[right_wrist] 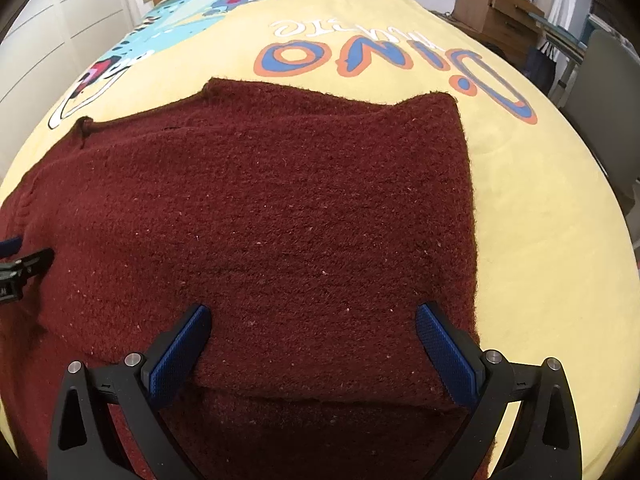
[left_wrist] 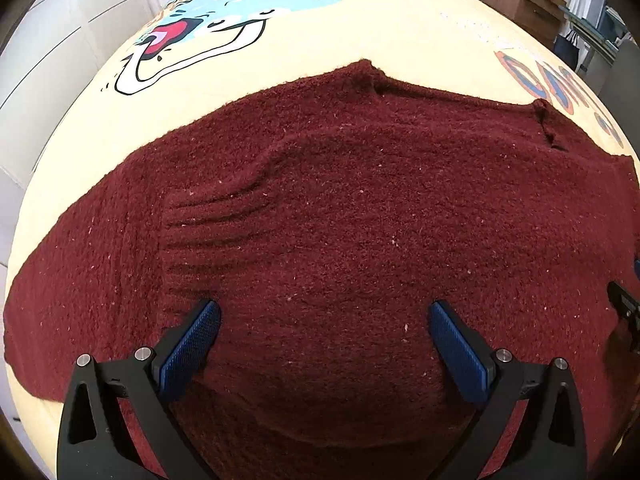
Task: Fold small clothes
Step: 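Grasp the other sweater cuff with the left gripper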
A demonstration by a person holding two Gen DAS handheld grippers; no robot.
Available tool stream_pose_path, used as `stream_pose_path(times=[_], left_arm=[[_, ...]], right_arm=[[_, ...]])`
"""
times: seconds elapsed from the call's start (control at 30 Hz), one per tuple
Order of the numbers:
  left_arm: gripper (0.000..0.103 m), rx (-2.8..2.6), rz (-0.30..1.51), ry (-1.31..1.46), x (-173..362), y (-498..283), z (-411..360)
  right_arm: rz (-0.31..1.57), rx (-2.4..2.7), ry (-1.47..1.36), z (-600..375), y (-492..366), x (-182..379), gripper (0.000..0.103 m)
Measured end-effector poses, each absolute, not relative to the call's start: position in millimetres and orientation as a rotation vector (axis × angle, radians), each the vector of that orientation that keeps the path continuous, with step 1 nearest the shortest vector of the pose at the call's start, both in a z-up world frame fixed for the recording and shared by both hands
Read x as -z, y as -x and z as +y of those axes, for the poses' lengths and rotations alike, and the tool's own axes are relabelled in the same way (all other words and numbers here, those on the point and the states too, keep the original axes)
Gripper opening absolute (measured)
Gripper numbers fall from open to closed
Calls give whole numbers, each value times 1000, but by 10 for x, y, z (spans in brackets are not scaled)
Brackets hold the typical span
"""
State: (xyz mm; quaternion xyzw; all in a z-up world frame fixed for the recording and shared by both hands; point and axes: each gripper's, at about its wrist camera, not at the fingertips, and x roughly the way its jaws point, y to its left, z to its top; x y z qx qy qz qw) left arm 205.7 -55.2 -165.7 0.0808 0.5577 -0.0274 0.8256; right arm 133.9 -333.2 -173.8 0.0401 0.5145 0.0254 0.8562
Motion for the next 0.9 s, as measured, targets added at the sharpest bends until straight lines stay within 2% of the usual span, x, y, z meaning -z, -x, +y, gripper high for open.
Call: stream_pose_path(times=[0.23, 0.43, 0.67, 0.9], left_arm=[[102, 66, 1250, -147, 1569, -2150, -481], [102, 90, 1192, -91, 1153, -1932, -208], [102, 15, 1098, -15, 559, -1514, 549], [102, -188, 1117, 120, 489, -1218, 1460]], right_arm=[[1141, -60, -53, -3294, -1337, 1557, 102], [1105, -89, -19, -3200, -982, 1182, 102], [1047, -81, -65, -3187, -540, 826, 102], [1006, -28, -90, -3235, -293, 666, 102]])
